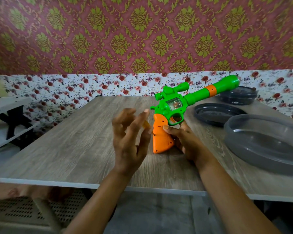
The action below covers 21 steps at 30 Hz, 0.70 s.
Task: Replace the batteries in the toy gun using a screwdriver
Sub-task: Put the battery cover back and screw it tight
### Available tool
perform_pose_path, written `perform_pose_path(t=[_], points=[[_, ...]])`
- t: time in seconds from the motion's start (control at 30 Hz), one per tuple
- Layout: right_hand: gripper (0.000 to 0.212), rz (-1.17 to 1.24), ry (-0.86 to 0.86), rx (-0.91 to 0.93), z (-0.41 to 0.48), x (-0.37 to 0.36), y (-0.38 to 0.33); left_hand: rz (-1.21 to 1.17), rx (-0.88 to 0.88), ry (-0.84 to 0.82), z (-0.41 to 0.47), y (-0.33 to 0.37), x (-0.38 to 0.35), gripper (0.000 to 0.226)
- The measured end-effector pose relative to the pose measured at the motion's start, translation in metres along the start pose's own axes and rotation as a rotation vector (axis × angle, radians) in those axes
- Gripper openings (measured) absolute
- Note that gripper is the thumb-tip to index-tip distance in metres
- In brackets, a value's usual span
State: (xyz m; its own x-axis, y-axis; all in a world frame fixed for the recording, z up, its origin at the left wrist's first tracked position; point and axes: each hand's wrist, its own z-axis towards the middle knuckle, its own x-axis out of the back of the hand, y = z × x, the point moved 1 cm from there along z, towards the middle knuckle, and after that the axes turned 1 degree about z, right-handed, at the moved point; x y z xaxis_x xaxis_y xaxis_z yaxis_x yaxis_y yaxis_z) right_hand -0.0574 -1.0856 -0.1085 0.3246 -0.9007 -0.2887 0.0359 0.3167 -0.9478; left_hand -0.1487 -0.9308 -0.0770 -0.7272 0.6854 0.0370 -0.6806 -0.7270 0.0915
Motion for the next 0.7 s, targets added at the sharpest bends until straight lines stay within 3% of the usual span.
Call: perform_pose_path(t=[0.17,0.37,0.7], points=[[0.068,-0.001,-0.003,-0.005,0.0007,-0.0002,-0.0006,-0.024,0.018,-0.005,-0.0021,-0.0016,-0.0015,0.023],[0.059,-0.009,0.001,-0.009,-0.0009,-0.0016,-0.0026,0.005,0.034,-0.055,-0.0001,0.0046,-0.0016,0.034],[0.057,-0.016,0.011,-0.021,-0.0024,-0.0022,-0.0037,-0.018,0.034,0.024,-0.0017,-0.0013,-0.0025,0.027]])
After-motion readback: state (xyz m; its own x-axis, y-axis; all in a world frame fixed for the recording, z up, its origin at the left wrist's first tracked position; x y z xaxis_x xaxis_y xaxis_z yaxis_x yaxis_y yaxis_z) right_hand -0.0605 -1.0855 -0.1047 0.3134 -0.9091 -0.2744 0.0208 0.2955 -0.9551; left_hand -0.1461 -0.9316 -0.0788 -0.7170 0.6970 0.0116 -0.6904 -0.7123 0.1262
